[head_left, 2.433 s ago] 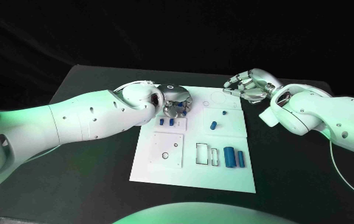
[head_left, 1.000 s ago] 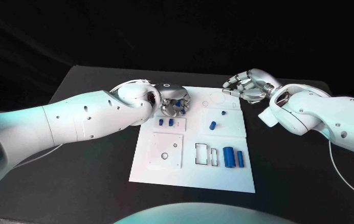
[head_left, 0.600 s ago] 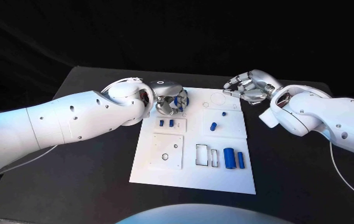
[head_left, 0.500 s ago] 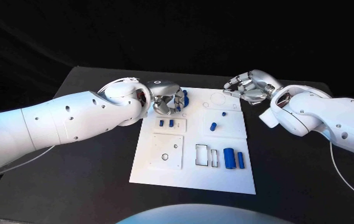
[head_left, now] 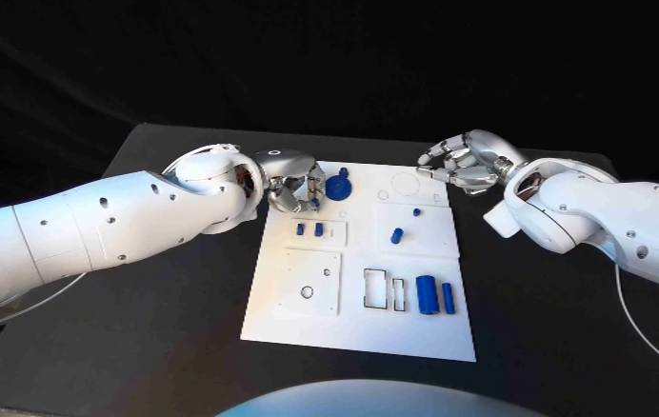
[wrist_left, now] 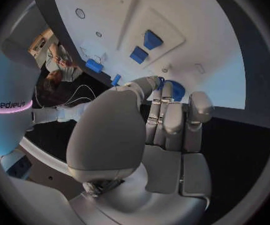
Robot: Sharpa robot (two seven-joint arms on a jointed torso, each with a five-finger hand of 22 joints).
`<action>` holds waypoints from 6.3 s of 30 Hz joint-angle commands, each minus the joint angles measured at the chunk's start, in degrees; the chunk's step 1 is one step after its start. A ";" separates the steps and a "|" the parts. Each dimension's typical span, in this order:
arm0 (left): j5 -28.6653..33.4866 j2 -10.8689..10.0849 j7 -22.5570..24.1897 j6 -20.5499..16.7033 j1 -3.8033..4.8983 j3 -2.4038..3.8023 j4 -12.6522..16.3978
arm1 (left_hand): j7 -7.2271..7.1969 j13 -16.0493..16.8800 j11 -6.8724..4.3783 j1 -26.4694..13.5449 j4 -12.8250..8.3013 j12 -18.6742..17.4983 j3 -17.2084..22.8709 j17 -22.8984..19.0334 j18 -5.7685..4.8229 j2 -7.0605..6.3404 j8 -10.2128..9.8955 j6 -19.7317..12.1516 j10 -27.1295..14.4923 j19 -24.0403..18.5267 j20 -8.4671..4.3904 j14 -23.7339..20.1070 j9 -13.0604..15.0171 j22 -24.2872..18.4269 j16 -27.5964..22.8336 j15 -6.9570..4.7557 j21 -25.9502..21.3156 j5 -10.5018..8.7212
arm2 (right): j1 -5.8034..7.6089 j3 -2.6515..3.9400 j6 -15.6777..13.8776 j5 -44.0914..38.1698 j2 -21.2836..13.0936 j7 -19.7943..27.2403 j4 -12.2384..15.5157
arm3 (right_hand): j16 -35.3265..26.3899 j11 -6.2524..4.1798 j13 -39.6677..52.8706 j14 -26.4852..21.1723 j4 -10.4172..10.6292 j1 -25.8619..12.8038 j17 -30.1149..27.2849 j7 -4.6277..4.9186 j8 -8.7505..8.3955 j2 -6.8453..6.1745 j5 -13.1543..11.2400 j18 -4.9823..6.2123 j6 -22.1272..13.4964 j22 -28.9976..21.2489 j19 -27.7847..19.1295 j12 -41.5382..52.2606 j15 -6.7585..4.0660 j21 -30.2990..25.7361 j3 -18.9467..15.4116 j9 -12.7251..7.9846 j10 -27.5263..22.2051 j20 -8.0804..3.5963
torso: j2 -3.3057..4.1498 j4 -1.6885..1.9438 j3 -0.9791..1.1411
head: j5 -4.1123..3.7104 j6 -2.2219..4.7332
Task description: Assemble the parts on the task board
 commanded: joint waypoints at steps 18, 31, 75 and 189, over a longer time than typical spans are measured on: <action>0.83 0.54 -0.77 2.90 -0.06 0.03 -1.30 | -0.01 0.13 -0.10 -0.58 -0.37 -0.30 0.04 -0.05 -0.52 -0.20 -0.21 0.48 0.56 0.18 0.07 0.30 -0.03 0.01 0.04 -0.24 0.30 -0.22 | -0.04 0.00 0.52 -0.36 0.15 0.18 0.06 | -0.39 0.07 -0.05 2.80 -0.04 0.06 3.02 -0.06 0.18 0.18 -0.22 0.39 0.07 6.41 -0.20 -0.23 -0.35 -0.14 -0.12 -0.05 -0.06 -0.05 | 0.00 -0.09 0.07 | 0.38 -0.36; 0.78 1.18 -0.75 3.94 -0.13 0.00 -2.01 | 0.01 0.14 -0.08 -0.67 -0.40 -0.45 0.10 -0.04 -0.45 -0.19 -0.33 0.43 0.55 -0.06 0.05 0.29 -0.03 -0.23 0.02 -0.23 0.08 -0.33 | -0.04 0.00 0.55 -0.36 0.18 0.21 0.13 | -0.39 0.07 -0.05 2.80 -0.04 0.06 3.02 -0.06 0.18 0.18 -0.22 0.39 0.07 6.41 -0.20 -0.23 -0.35 -0.14 -0.12 -0.05 -0.06 -0.05 | 0.03 -0.05 0.03 | 0.40 -0.54; -1.93 2.31 -2.21 6.84 -0.22 -0.12 -2.80 | -0.60 0.55 -0.44 -2.01 -0.34 -0.96 -0.12 0.62 -0.34 -0.21 -0.54 1.18 0.97 -0.60 -0.04 0.45 0.35 -0.69 0.30 -0.42 -0.46 -1.03 | -0.04 0.00 0.69 -0.36 0.05 0.22 0.40 | -0.39 0.07 -0.05 2.80 -0.04 0.06 3.02 -0.06 0.18 0.18 -0.22 0.39 0.07 6.41 -0.20 -0.23 -0.35 -0.14 -0.12 -0.05 -0.06 -0.05 | -0.01 -0.10 0.12 | 0.53 -1.30; 1.87 1.50 0.13 5.27 -0.43 -0.32 -2.76 | -1.37 6.53 3.07 -5.57 -1.43 9.05 0.13 -10.21 0.92 -0.74 -6.16 -0.48 -18.53 -5.55 2.25 -5.65 1.74 -5.30 -1.44 2.60 -5.88 -1.34 | -0.04 0.00 1.01 -0.36 0.13 -0.25 -0.09 | -0.56 0.03 -0.29 2.85 -0.10 0.14 2.95 -0.08 0.25 0.35 -0.21 0.42 -0.07 6.26 -0.17 -0.44 -0.41 -0.52 -0.05 -0.17 -0.09 -0.13 | -0.01 -0.03 0.05 | 0.48 -1.19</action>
